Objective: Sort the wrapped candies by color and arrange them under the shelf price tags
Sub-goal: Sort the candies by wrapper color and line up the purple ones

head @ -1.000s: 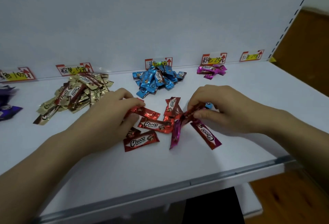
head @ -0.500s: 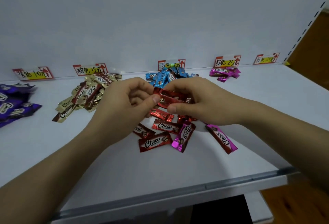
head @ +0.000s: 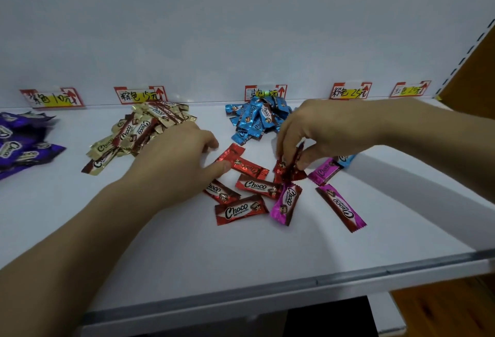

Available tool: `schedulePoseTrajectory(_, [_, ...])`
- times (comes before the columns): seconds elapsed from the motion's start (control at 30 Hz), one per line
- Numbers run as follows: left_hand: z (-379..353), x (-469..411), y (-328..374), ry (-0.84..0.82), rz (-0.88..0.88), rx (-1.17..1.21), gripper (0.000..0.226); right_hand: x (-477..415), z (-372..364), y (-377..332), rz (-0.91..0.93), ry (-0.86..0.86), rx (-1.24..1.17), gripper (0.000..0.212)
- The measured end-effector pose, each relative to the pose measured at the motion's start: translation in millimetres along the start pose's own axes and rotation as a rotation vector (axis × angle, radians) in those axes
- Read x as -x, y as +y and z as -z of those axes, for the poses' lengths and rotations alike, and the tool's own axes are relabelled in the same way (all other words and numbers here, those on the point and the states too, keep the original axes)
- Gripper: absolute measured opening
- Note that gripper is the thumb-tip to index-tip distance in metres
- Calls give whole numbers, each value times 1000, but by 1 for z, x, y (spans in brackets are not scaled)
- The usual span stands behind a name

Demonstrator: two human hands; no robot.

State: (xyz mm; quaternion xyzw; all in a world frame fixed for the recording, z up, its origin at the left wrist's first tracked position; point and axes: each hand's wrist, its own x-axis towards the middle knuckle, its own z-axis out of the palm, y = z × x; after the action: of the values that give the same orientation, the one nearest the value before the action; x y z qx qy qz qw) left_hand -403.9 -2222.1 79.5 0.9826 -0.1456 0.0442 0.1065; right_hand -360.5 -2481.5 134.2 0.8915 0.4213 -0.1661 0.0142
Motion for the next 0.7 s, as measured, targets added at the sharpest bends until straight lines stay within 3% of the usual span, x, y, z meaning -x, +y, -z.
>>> schedulePoseTrajectory(0.17, [1,0,4,-17,15,113,29,-1,-2,1,-21,27,-4,19])
schedulePoseTrajectory(0.37, [5,3,1,18,106,353,6,4,2,0,-144,-15,-83,44])
schedulePoseTrajectory(0.53, [13,4,5,185,73,569,9,-4,12,-20,-95,214,-346,75])
schedulePoseTrajectory(0.6, [13,7,11,215,42,693,16,-13,12,-31,-62,277,-384,67])
schedulePoseTrajectory(0.7, [12,11,15,241,25,798,23,-20,10,-35,-65,328,-372,35])
